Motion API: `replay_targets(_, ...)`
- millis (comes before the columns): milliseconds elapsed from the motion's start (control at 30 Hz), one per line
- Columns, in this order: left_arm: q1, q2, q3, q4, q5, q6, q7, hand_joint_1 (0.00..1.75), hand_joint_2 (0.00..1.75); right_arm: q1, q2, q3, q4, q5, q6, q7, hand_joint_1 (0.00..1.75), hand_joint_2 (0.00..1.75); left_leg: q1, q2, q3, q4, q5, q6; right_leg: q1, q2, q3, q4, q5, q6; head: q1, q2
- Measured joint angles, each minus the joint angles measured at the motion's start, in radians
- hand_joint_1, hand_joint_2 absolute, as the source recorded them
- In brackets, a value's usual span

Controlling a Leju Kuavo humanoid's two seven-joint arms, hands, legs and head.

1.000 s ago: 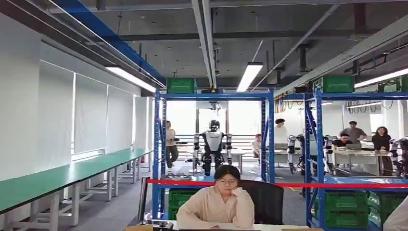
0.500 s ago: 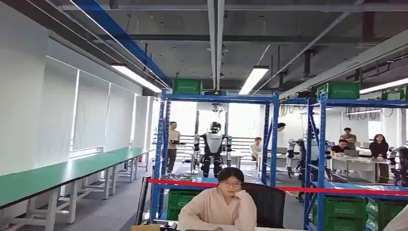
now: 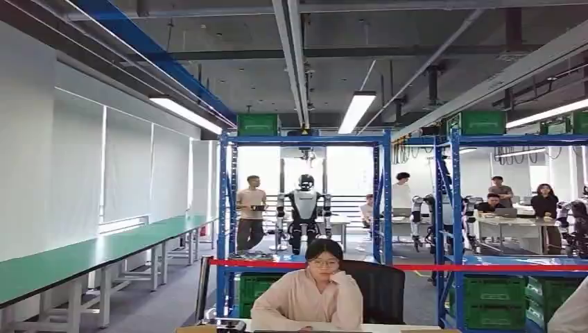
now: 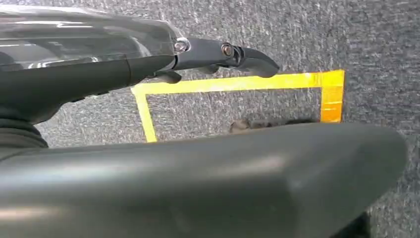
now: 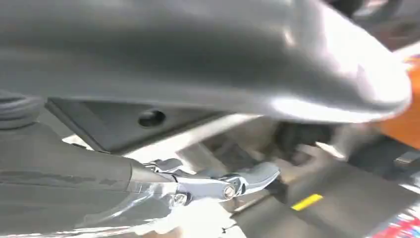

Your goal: Take the parts from the cabinet and place them on the table.

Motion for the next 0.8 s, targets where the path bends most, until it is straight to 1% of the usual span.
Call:
replay_targets(33, 0.002, 0.002, 0.000, 0.000, 0.000, 0.000, 0.000, 0.00, 0.00, 0.017, -0.011, 0.003, -0.022, -0.056, 0.000, -0.018, 0.00, 0.00, 0.000, 0.000, -0.017, 0.035, -0.002, 0.000, 0.001, 0.000, 0.001, 0.000, 0.000, 0.000, 0.000, 0.000)
replay_targets(67, 0.005, 0.002, 0.000, 0.000, 0.001, 0.000, -0.001, 0.00, 0.00, 0.044, -0.019, 0.002, -0.055, -0.107, -0.005, -0.036, 0.00, 0.00, 0.000, 0.000, -0.010, 0.021, 0.016, -0.001, 0.001, 0.000, 0.002, 0.000, -0.001, 0.000, 0.000, 0.000)
replay_targets(100, 0.006, 0.003, 0.001, 0.000, 0.001, 0.000, -0.001, 0.00, 0.00, 0.079, -0.024, -0.002, -0.108, -0.165, -0.014, -0.054, 0.00, 0.00, 0.000, 0.000, 0.018, -0.041, 0.056, 0.000, 0.001, 0.001, 0.003, 0.002, -0.003, 0.001, 0.000, 0.000)
replay_targets(133, 0.006, 0.004, 0.002, 0.000, 0.002, 0.000, -0.001, 0.00, 0.00, 0.111, -0.026, -0.006, -0.148, -0.202, -0.017, -0.066, 0.00, 0.00, 0.001, 0.000, 0.057, -0.124, 0.101, 0.002, 0.001, 0.003, 0.005, 0.004, -0.006, 0.003, 0.000, 0.000)
replay_targets(167, 0.005, 0.005, 0.003, 0.000, 0.003, -0.002, -0.003, 0.00, 0.00, 0.153, -0.024, -0.012, -0.198, -0.250, -0.014, -0.086, 0.00, 0.00, 0.001, 0.001, 0.100, -0.218, 0.146, 0.004, 0.001, 0.003, 0.007, 0.006, -0.010, 0.007, 0.000, 0.000)
replay_targets(200, 0.003, 0.005, 0.004, 0.000, 0.007, -0.005, -0.006, 0.00, 0.00, 0.198, -0.021, -0.026, -0.263, -0.294, -0.011, -0.104, 0.00, 0.00, -0.002, 0.000, 0.118, -0.247, 0.137, 0.009, 0.008, 0.004, 0.006, 0.010, -0.014, 0.013, 0.000, 0.000)
replay_targets(233, 0.002, 0.005, 0.005, 0.000, 0.009, -0.006, -0.010, 0.00, 0.00, 0.239, -0.017, -0.038, -0.321, -0.325, -0.006, -0.112, 0.00, 0.00, -0.001, 0.000, 0.122, -0.267, 0.134, 0.012, 0.009, 0.004, 0.002, 0.016, -0.016, 0.016, -0.001, 0.000)
replay_targets(300, 0.005, 0.005, 0.005, 0.000, 0.009, -0.007, -0.015, 0.00, 0.00, 0.323, 0.002, -0.059, -0.440, -0.380, 0.019, -0.129, 0.00, 0.00, -0.005, -0.001, 0.121, -0.261, 0.133, 0.018, 0.007, 0.004, 0.003, 0.011, -0.014, 0.023, 0.000, 0.000)
replay_targets(333, 0.006, 0.005, 0.005, 0.000, 0.009, -0.008, -0.016, 0.00, 0.00, 0.365, 0.013, -0.068, -0.506, -0.406, 0.031, -0.136, 0.00, 0.00, -0.004, -0.002, 0.121, -0.264, 0.135, 0.024, 0.006, 0.004, 0.004, 0.011, -0.015, 0.027, 0.000, 0.000)
replay_targets(367, 0.005, 0.004, 0.005, 0.000, 0.008, -0.007, -0.014, 0.00, 0.00, 0.402, 0.027, -0.079, -0.570, -0.433, 0.052, -0.148, 0.00, 0.00, 0.003, -0.002, 0.124, -0.268, 0.138, 0.029, 0.003, 0.003, 0.003, 0.017, -0.027, 0.033, 0.000, 0.000)
replay_targets(400, 0.004, 0.004, 0.005, 0.000, 0.006, -0.007, -0.012, 0.00, 0.00, 0.434, 0.042, -0.093, -0.638, -0.455, 0.068, -0.159, 0.00, 0.00, 0.004, -0.001, 0.124, -0.268, 0.141, 0.034, 0.004, 0.004, -0.006, 0.046, -0.053, 0.038, 0.000, 0.000)
replay_targets(433, 0.004, 0.005, 0.005, 0.000, 0.006, -0.007, -0.010, 0.00, 0.00, 0.459, 0.058, -0.101, -0.691, -0.466, 0.078, -0.164, 0.00, 0.00, 0.004, 0.000, 0.125, -0.267, 0.141, 0.036, 0.002, 0.003, -0.031, 0.107, -0.095, 0.041, 0.000, 0.000)
replay_targets(467, 0.004, 0.005, 0.005, 0.000, 0.006, -0.006, -0.008, 0.00, 0.00, 0.486, 0.073, -0.105, -0.744, -0.475, 0.091, -0.167, 0.00, 0.00, 0.004, 0.000, 0.125, -0.267, 0.141, 0.036, -0.001, 0.003, -0.066, 0.192, -0.140, 0.045, 0.000, 0.000)
replay_targets(500, 0.004, 0.005, 0.005, 0.000, 0.006, -0.005, -0.007, 0.00, 0.00, 0.515, 0.084, -0.106, -0.784, -0.481, 0.100, -0.170, 0.00, 0.00, 0.004, 0.001, 0.124, -0.267, 0.141, 0.036, -0.003, 0.003, -0.098, 0.273, -0.174, 0.048, 0.000, 0.000)
replay_targets(533, 0.004, 0.005, 0.005, 0.000, 0.006, -0.005, -0.005, 0.00, 0.00, 0.544, 0.097, -0.107, -0.829, -0.483, 0.105, -0.175, 0.00, 0.00, 0.004, 0.001, 0.124, -0.267, 0.141, 0.036, -0.003, 0.003, -0.116, 0.323, -0.187, 0.049, 0.000, 0.000)
replay_targets(567, 0.005, 0.005, 0.005, 0.000, 0.007, -0.005, -0.005, 0.00, 0.00, 0.567, 0.109, -0.107, -0.871, -0.481, 0.110, -0.179, 0.00, 0.00, 0.004, 0.001, 0.125, -0.267, 0.141, 0.036, -0.004, 0.003, -0.110, 0.318, -0.175, 0.049, 0.000, 0.000)
replay_targets(600, 0.005, 0.005, 0.005, 0.000, 0.008, -0.003, -0.005, 0.00, 0.00, 0.583, 0.118, -0.107, -0.901, -0.477, 0.112, -0.184, 0.00, 0.00, 0.004, 0.001, 0.124, -0.267, 0.141, 0.036, -0.004, 0.003, -0.083, 0.270, -0.146, 0.048, 0.000, 0.000)
replay_targets(633, 0.005, 0.005, 0.005, 0.000, 0.008, -0.002, -0.004, 0.00, 0.00, 0.593, 0.124, -0.107, -0.931, -0.473, 0.115, -0.188, 0.00, 0.00, 0.004, 0.000, 0.125, -0.267, 0.142, 0.035, -0.004, 0.003, -0.039, 0.188, -0.106, 0.046, 0.000, 0.000)
replay_targets(667, 0.005, 0.005, 0.005, 0.000, 0.009, 0.001, -0.004, 0.00, 0.00, 0.603, 0.131, -0.106, -0.960, -0.462, 0.120, -0.196, 0.00, 0.00, 0.004, 0.000, 0.127, -0.267, 0.142, 0.034, -0.003, 0.003, 0.016, 0.089, -0.064, 0.041, 0.000, 0.000)
replay_targets(700, 0.005, 0.005, 0.005, 0.000, 0.009, 0.001, -0.004, 0.00, 0.00, 0.611, 0.134, -0.105, -0.988, -0.450, 0.123, -0.203, 0.00, 0.00, 0.003, 0.000, 0.126, -0.267, 0.144, 0.030, -0.002, 0.004, 0.053, 0.015, -0.051, 0.035, 0.000, 0.000)
replay_targets(733, 0.004, 0.005, 0.005, 0.000, 0.009, 0.002, -0.004, 0.00, 0.00, 0.620, 0.139, -0.103, -1.010, -0.442, 0.123, -0.209, 0.00, 0.00, -0.002, 0.000, 0.123, -0.265, 0.146, 0.025, 0.003, 0.005, 0.056, 0.003, -0.049, 0.032, 0.000, 0.000)
replay_targets(800, 0.005, 0.005, 0.006, 0.000, 0.010, 0.003, -0.005, 0.00, 0.00, 0.644, 0.146, -0.103, -1.040, -0.434, 0.120, -0.219, 0.00, 0.00, 0.002, 0.000, 0.122, -0.269, 0.153, 0.013, 0.007, 0.007, 0.050, 0.009, -0.046, 0.026, 0.000, 0.000)
